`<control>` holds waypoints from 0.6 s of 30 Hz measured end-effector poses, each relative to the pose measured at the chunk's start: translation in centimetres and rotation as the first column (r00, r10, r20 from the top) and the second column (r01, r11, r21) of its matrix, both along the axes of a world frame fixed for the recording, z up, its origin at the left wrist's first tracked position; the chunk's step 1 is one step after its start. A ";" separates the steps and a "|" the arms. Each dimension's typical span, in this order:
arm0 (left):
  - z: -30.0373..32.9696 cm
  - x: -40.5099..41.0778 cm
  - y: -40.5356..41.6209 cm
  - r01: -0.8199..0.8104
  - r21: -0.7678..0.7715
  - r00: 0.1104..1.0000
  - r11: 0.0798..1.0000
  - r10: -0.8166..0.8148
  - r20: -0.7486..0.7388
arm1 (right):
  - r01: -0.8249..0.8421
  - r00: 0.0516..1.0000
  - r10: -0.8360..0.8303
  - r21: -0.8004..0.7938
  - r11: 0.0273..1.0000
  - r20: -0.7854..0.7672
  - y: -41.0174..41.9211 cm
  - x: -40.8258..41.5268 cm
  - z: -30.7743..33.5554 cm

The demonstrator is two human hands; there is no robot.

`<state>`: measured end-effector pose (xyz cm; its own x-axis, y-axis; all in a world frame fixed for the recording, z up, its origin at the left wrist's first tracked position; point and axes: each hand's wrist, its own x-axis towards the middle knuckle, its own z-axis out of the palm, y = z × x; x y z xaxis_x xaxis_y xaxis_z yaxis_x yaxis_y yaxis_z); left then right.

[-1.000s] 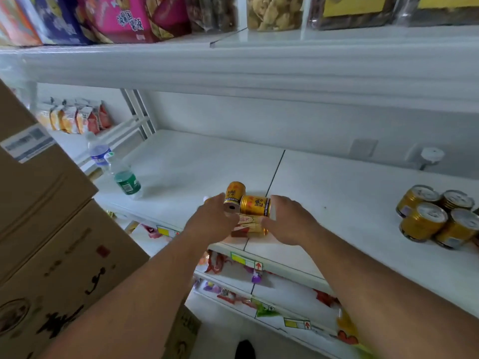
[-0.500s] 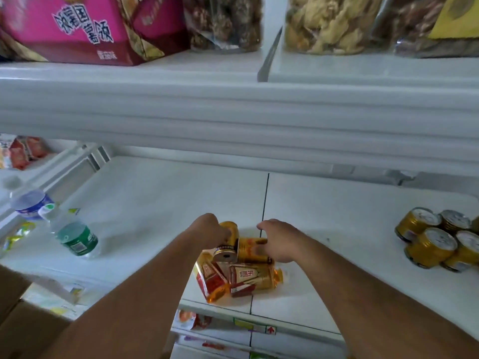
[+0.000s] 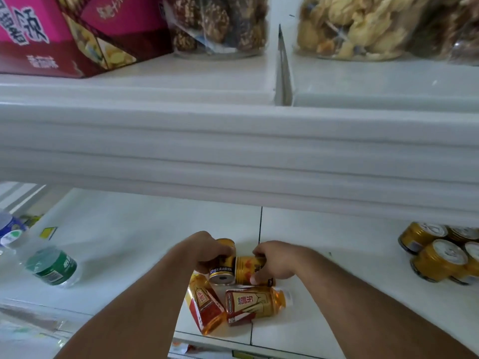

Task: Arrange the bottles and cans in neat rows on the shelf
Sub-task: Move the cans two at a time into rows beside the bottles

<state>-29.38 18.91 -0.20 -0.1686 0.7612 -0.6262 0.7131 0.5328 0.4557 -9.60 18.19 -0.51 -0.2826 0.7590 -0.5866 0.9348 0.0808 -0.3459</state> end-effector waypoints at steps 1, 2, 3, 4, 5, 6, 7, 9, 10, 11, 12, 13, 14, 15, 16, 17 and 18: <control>0.0 0.1 0.0 -0.011 -0.008 1.000 1.000 0.012 0.022 | 0.001 1.000 -0.001 -0.009 1.000 -0.010 0.0 0.1 -0.1; -0.1 0.1 0.1 -0.024 -0.010 0.999 1.000 0.024 0.041 | 0.002 1.000 -0.002 -0.012 1.000 -0.022 0.1 0.2 -0.3; -0.1 0.1 0.0 -0.036 -0.006 0.998 0.999 0.036 0.056 | 0.000 0.999 0.000 -0.010 1.000 -0.034 0.1 0.3 -0.4; -0.2 0.1 -0.2 -0.049 -0.002 0.997 0.999 0.049 0.067 | -0.001 0.999 0.000 -0.007 1.000 -0.048 0.1 0.4 -0.5; -0.2 0.1 -0.3 -0.064 0.003 0.995 0.998 0.064 0.074 | 0.002 0.998 -0.003 -0.005 1.000 -0.062 0.1 0.5 -0.6; -0.3 0.0 -0.5 -0.083 0.011 0.993 0.996 0.082 0.086 | 0.009 0.997 -0.009 0.000 1.000 -0.076 0.0 0.5 -0.8; -0.4 -0.1 -0.6 -0.108 0.027 0.988 0.994 0.104 0.112 | 0.020 0.996 -0.019 0.009 1.000 -0.092 -0.1 0.6 -0.9; -0.5 -0.4 -0.6 -0.159 0.080 0.972 0.984 0.142 0.186 | 0.057 0.991 -0.053 0.037 0.998 -0.119 -0.3 1.0 -0.9; -0.3 -0.5 -0.5 -0.178 0.116 0.964 0.977 0.149 0.219 | 0.085 0.987 -0.078 0.045 0.995 -0.142 -0.3 1.3 -0.8; 0.0 -0.6 -0.5 -0.191 0.154 0.958 0.969 0.150 0.244 | 0.121 0.978 -0.111 0.051 0.991 -0.178 -0.3 1.6 -0.6; 0.3 -0.7 -0.4 -0.203 0.194 0.953 0.960 0.149 0.262 | 0.169 0.962 -0.153 0.052 0.984 -0.225 -0.2 2.0 -0.5; 0.8 -0.7 -0.4 -0.213 0.232 0.949 0.949 0.145 0.280 | 0.217 0.940 -0.195 0.050 0.975 -0.279 -0.2 2.4 -0.2; 1.3 -0.7 -0.4 -0.221 0.267 0.943 0.938 0.136 0.302 | 0.266 0.911 -0.235 0.045 0.963 -0.339 -0.1 2.7 0.1; 1.8 -0.7 -0.5 -0.228 0.297 0.937 0.927 0.126 0.326 | 0.320 0.873 -0.279 0.038 0.947 -0.400 0.0 3.1 0.2; 2.3 -0.7 -0.6 -0.235 0.323 0.930 0.917 0.115 0.350 | 0.377 0.825 -0.326 0.021 0.926 -0.461 0.0 3.4 0.5; 2.9 -0.5 -0.7 -0.242 0.345 0.920 0.907 0.102 0.378 | 0.426 0.770 -0.365 -0.003 0.905 -0.523 -0.1 3.6 0.8; 3.4 -0.4 -0.9 -0.247 0.364 0.909 0.898 0.085 0.407 | 0.460 0.713 -0.395 -0.039 0.887 -0.579 -0.3 3.8 1.1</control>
<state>-29.77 18.00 3.17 -0.1317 0.9395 -0.3161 0.3645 0.3424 0.8660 -5.79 17.87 0.57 -0.1626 0.9251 -0.3431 0.5205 -0.2149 -0.8263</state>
